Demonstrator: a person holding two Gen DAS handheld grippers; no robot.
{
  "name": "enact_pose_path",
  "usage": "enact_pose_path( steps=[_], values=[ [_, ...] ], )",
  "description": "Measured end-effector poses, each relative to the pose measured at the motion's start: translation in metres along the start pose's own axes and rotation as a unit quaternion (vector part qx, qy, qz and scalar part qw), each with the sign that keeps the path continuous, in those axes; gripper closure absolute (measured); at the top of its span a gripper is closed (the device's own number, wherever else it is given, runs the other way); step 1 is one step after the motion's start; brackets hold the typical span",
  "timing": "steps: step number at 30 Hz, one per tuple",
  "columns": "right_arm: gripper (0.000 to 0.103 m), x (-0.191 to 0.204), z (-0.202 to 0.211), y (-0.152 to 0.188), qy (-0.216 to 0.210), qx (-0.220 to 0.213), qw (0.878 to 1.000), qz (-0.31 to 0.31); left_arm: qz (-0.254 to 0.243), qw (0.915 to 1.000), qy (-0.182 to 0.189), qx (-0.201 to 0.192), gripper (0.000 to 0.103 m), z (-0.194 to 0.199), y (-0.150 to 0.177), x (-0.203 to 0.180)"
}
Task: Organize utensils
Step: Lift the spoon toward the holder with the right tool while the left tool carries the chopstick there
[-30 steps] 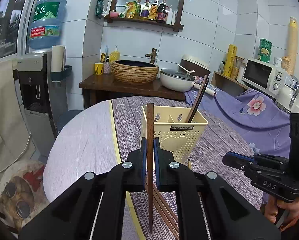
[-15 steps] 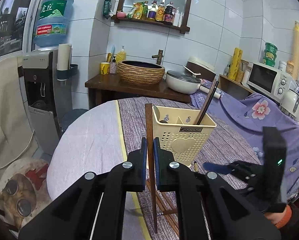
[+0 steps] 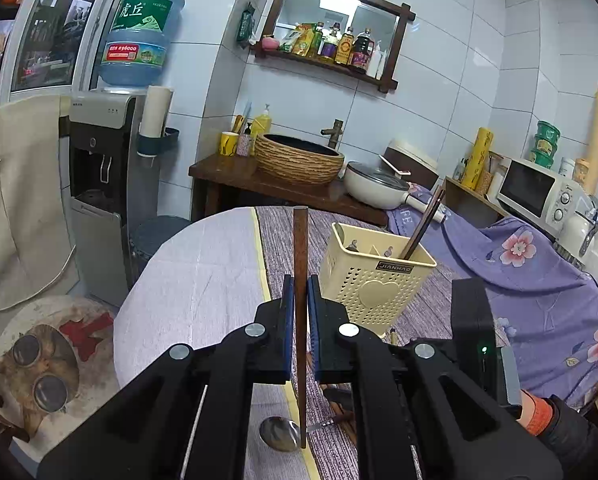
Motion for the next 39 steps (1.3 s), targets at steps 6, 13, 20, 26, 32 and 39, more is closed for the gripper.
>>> enact_pose_path(
  steps=[6,13,20,26,32,39],
  values=[
    [0.046,0.027,-0.009,0.007,-0.029,0.025,0.997,0.064,0.0,0.9999,0.0,-0.014,0.096,0.017,-0.006,0.005],
    [0.046,0.06,-0.04,0.01,-0.095,0.071,0.984,0.13,-0.011,0.9994,-0.01,-0.03,0.096,0.026,-0.026,0.008],
    [0.045,0.07,-0.069,0.006,-0.099,0.095,0.974,0.179,-0.016,0.9992,-0.022,-0.029,0.096,0.02,-0.03,0.014],
    [0.057,0.068,-0.068,0.003,-0.1,0.09,0.976,0.172,-0.01,0.9991,-0.032,-0.027,0.096,0.017,-0.034,0.024],
    [0.057,0.048,-0.041,-0.003,-0.08,0.042,0.989,0.119,-0.013,0.9992,-0.028,-0.024,0.096,0.012,-0.032,0.02],
    [0.058,0.003,0.047,-0.025,-0.036,-0.068,0.997,0.023,-0.021,0.9996,-0.012,-0.017,0.096,0.003,-0.029,0.006]
  ],
)
Point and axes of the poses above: each gripper's, at about its wrist camera, not at the fingertips, and z roughly against the way its jaws point, x to its left, y to its underside, the point moved 5 cm from there along -z, roughly the way its jaws point, and after that the axes turned 12 degrees about z, right-handed, at the moved point
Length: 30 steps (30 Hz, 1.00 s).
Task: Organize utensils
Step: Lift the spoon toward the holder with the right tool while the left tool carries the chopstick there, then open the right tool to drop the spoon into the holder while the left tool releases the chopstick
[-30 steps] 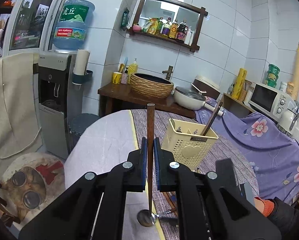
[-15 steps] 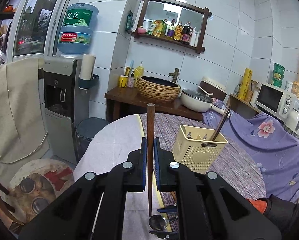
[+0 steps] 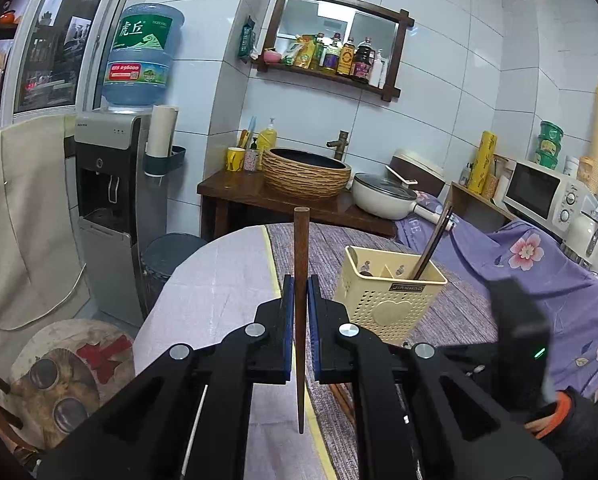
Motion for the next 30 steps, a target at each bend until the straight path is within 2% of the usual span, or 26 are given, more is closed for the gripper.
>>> enact_pose_path(
  steps=[4,9,15,22,26,30],
  values=[
    [0.058,-0.017,0.04,-0.008,0.028,-0.043,0.998,-0.043,-0.007,0.9999,0.012,0.003,0.096,-0.005,0.001,-0.014],
    [0.058,-0.029,0.062,-0.012,0.051,-0.072,0.994,-0.062,-0.013,0.9994,0.029,0.013,0.096,-0.014,0.002,-0.032],
    [0.058,-0.047,0.084,-0.024,0.041,-0.107,0.988,-0.107,-0.03,0.9982,0.051,0.01,0.096,-0.017,-0.014,-0.059],
    [0.058,-0.078,0.127,-0.063,0.07,-0.17,0.973,-0.143,-0.051,0.9949,0.086,-0.017,0.096,-0.013,-0.07,-0.107],
    [0.058,-0.092,0.152,-0.091,0.095,-0.203,0.965,-0.138,-0.054,0.9932,0.096,-0.039,0.096,-0.015,-0.112,-0.132],
    [0.058,-0.11,0.159,-0.103,0.13,-0.22,0.956,-0.142,-0.059,0.9929,0.078,-0.067,0.096,-0.034,-0.14,-0.15]
  ],
)
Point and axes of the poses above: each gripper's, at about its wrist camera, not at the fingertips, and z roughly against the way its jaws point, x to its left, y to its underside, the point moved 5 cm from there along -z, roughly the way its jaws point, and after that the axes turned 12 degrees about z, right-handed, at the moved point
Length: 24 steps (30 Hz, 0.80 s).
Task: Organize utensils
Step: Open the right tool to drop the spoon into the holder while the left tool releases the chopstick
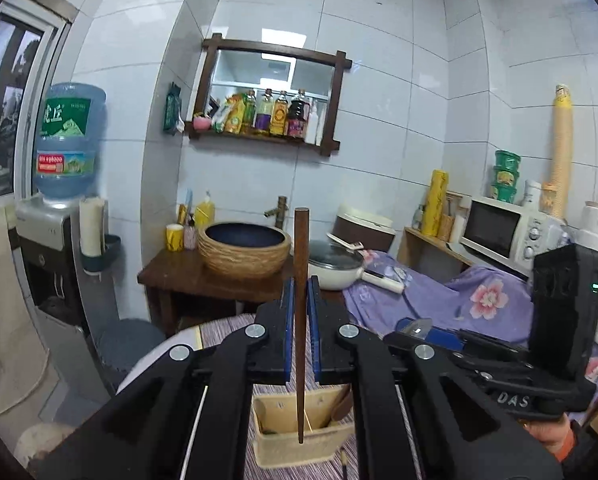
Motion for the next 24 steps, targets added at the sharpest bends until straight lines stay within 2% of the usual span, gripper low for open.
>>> enact_pose_path(
  steps=[5,13,19,24],
  values=[
    [0.058,-0.019,-0.026,0.027,0.044,0.024,0.999,-0.002,-0.003,0.9994,-0.028,0.019,0.096,-0.046,0.017,0.006],
    [0.058,-0.047,-0.058,0.097,0.071,0.077,0.994,-0.035,0.019,0.9959,-0.048,0.075,0.096,-0.091,0.089,0.038],
    [0.058,-0.047,-0.06,0.12,0.093,0.093,0.991,-0.027,0.016,0.9928,-0.056,0.105,0.096,-0.104,0.129,0.045],
    [0.058,-0.045,-0.056,0.126,0.103,0.089,0.99,-0.02,0.016,0.9905,-0.064,0.121,0.096,-0.111,0.149,0.05]
  ],
)
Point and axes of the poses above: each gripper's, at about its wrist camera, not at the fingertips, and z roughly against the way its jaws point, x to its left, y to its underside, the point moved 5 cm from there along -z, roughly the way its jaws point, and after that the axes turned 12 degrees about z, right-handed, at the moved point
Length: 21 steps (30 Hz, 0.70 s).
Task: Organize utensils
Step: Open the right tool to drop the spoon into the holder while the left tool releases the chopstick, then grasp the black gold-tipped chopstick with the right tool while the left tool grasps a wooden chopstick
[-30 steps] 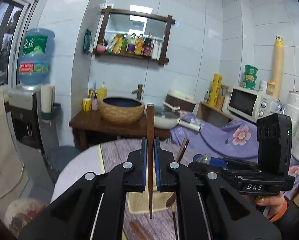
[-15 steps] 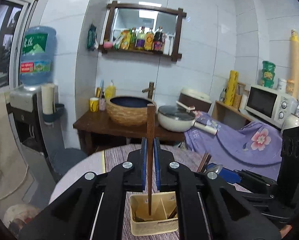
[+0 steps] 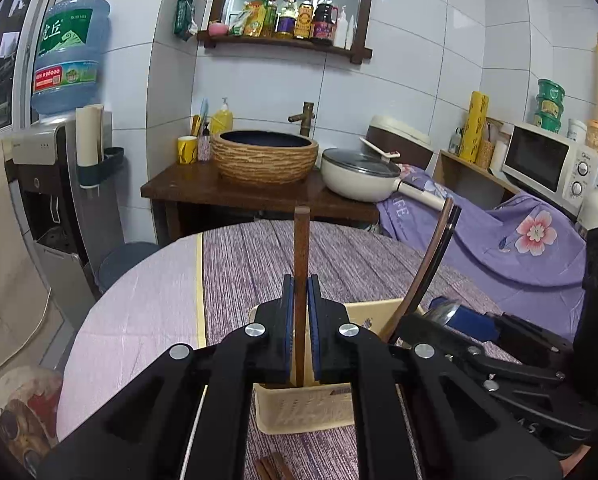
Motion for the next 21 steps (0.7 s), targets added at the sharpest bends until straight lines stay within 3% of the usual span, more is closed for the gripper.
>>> enact_pose_path(
  steps=[7,11,15,16,17,19,21],
  values=[
    [0.057,-0.004,0.003,-0.002,0.02,-0.014,1.0,0.004,0.006,0.9998,-0.004,0.017,0.096,-0.008,0.009,0.007],
    [0.043,-0.006,0.009,-0.005,0.023,-0.026,0.999,0.007,0.009,0.9998,0.002,0.015,0.096,-0.002,0.008,0.007],
    [0.04,-0.008,0.026,-0.005,0.047,-0.045,0.998,0.009,0.003,0.9999,0.008,0.011,0.094,0.014,0.012,0.008],
    [0.04,-0.01,0.032,-0.002,0.055,-0.045,0.997,0.004,0.003,0.9999,0.008,0.009,0.081,0.02,0.015,0.009],
    [0.039,-0.012,0.037,0.0,0.061,-0.044,0.997,-0.001,0.004,1.0,0.005,0.005,0.052,0.027,0.019,0.012],
    [0.039,-0.014,0.048,0.011,0.074,-0.034,0.997,-0.008,0.011,0.9999,-0.004,-0.008,0.017,0.042,0.028,0.02],
    [0.039,-0.014,0.054,0.026,0.08,-0.017,0.997,-0.007,0.018,0.9996,-0.013,-0.017,0.017,0.054,0.041,0.03]
  ],
)
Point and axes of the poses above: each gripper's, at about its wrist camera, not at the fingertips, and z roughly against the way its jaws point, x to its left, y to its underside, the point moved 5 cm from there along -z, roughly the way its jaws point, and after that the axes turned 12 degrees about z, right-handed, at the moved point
